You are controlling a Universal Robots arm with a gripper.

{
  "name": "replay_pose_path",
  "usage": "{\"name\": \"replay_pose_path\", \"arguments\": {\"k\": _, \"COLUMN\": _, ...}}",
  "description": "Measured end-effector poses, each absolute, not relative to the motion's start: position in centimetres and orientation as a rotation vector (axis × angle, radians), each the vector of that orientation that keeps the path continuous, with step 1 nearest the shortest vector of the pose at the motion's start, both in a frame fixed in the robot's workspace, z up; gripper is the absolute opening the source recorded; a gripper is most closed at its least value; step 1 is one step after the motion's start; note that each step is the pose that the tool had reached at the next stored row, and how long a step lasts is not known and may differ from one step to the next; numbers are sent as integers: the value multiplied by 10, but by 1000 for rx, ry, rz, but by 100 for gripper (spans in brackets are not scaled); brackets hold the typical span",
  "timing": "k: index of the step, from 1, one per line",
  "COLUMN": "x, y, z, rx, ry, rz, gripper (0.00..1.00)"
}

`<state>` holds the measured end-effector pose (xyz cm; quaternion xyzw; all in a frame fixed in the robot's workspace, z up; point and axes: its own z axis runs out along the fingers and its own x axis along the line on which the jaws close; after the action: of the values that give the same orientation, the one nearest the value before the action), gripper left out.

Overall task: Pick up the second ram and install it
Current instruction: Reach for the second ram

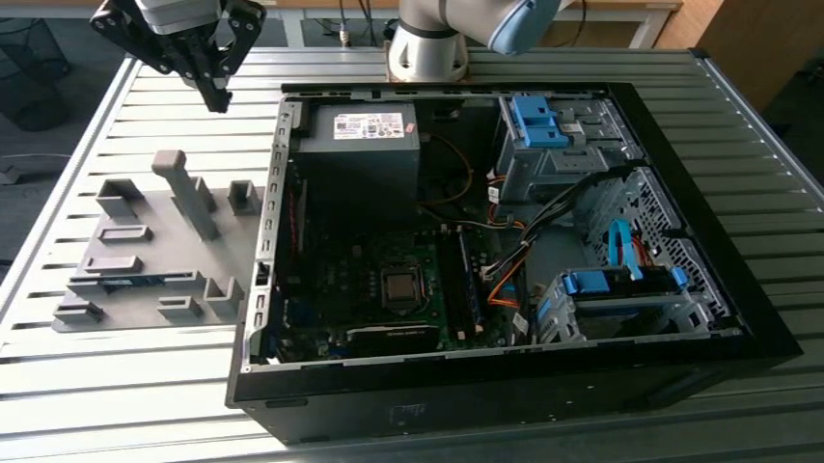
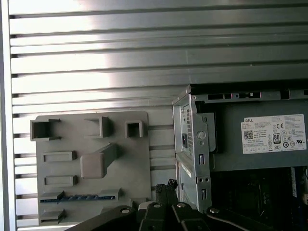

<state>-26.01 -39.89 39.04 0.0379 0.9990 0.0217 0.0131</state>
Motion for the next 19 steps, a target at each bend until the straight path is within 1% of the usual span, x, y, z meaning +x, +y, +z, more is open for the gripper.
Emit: {"name": "replay_pose_path", "arguments": {"k": 19, "x": -273, "y": -399, "z": 390, "rx": 118, "ry": 3112, "rz": 68, "gripper": 11}}
